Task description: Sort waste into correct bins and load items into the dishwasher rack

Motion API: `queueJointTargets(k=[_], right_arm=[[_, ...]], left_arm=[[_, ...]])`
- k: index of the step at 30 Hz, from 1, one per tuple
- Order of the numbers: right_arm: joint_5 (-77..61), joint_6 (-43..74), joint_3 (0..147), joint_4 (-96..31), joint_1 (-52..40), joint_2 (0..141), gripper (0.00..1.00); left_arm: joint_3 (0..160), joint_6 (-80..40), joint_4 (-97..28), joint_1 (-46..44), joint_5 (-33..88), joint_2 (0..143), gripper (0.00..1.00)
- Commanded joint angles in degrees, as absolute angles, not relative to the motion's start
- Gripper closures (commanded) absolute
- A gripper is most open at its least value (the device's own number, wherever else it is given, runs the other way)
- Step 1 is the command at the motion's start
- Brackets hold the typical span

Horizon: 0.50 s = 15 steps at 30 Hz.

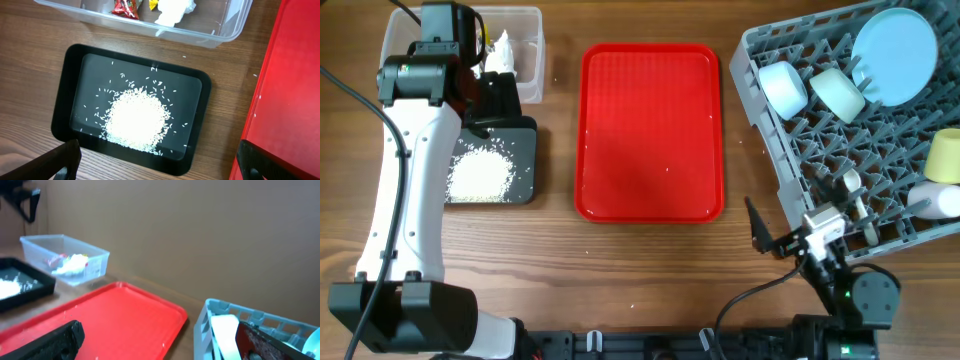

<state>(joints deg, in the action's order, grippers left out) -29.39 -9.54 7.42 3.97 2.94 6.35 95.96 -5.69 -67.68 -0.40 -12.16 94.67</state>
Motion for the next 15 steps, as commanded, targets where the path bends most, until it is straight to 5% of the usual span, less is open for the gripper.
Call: queueJointTargets(k=[1,5,8,15], right_arm=[[-27.7,-15.2,3.6,4.8,1.2,3.3,0.00],[-23.3,-12.2,0.3,6.5,-0.3,1.5,0.00],[-8.1,5.8,0.3,8.3,-0.8,0.1,0.00],[-7.5,6.2,0.3,0.6,-0.8,0.2,0.00]], left_arm=[[96.0,-6.1,-67.5,-0.1,-12.3,94.7,0.00],[96.0,-6.1,-67.5,-0.1,-12.3,94.7,0.00],[96.0,-6.1,-67.5,-0.1,-12.3,94.7,0.00],[96.0,-6.1,-67.5,-0.1,-12.3,94.7,0.00]])
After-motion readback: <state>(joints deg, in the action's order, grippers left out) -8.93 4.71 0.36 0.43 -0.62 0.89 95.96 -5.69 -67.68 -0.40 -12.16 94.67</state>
